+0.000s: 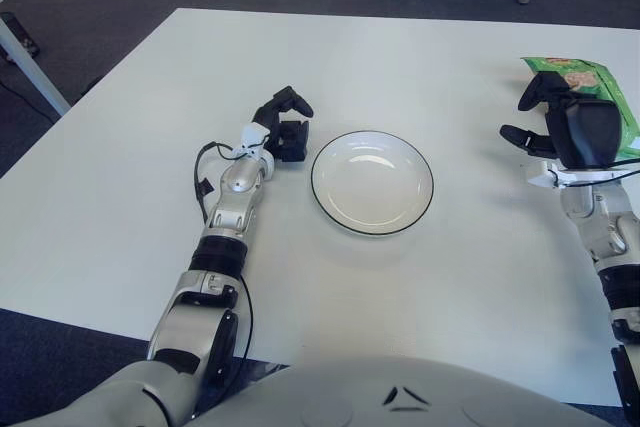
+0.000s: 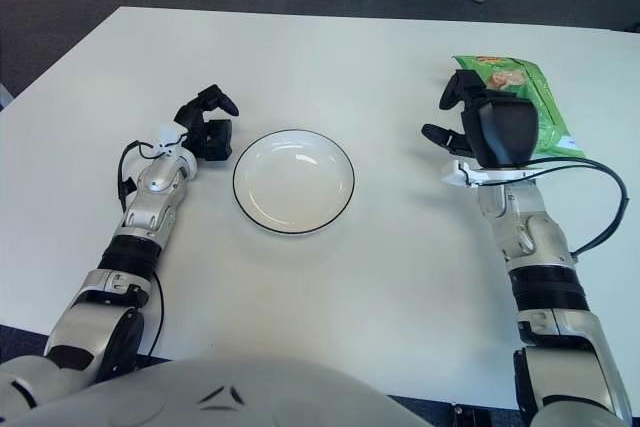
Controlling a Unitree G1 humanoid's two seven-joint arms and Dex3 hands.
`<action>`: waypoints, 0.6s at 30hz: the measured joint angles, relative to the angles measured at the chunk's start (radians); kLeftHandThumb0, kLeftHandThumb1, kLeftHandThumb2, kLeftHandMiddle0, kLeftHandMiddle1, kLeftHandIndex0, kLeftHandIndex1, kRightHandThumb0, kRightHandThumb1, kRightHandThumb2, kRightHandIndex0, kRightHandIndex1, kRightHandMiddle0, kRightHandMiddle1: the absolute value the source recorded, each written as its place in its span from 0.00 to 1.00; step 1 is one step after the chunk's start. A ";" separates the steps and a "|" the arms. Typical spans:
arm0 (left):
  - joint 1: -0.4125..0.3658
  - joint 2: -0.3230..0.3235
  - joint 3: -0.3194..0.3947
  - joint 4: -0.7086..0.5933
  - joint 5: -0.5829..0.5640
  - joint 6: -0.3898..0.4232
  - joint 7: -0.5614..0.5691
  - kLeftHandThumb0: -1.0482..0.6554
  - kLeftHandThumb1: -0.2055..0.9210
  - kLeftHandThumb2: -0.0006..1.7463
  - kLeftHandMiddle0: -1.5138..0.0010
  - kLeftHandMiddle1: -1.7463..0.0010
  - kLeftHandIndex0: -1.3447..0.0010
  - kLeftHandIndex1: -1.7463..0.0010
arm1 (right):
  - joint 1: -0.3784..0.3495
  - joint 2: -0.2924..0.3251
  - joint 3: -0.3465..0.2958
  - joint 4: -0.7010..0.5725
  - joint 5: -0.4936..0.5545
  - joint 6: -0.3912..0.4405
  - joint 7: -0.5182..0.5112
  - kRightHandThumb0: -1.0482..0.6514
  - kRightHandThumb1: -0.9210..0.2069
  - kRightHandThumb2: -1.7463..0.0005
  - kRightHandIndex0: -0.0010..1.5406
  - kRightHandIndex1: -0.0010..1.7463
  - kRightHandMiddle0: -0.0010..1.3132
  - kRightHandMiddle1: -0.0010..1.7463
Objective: Put the snack into the plate.
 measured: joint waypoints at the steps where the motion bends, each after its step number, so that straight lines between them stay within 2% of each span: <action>1: 0.001 0.000 0.001 -0.001 -0.004 0.003 0.000 0.34 0.50 0.72 0.17 0.00 0.57 0.00 | 0.001 -0.001 -0.005 -0.013 0.001 0.003 0.001 0.38 0.31 0.43 0.67 1.00 0.32 1.00; 16: -0.016 0.007 0.005 0.040 -0.028 -0.017 -0.021 0.34 0.50 0.73 0.16 0.00 0.57 0.00 | 0.003 -0.027 -0.086 -0.076 0.032 0.051 0.057 0.38 0.32 0.43 0.72 1.00 0.32 1.00; 18: -0.019 0.007 0.006 0.046 -0.028 -0.024 -0.023 0.34 0.50 0.73 0.16 0.00 0.57 0.00 | 0.003 -0.030 -0.094 -0.081 0.034 0.063 0.064 0.38 0.31 0.43 0.68 0.99 0.32 1.00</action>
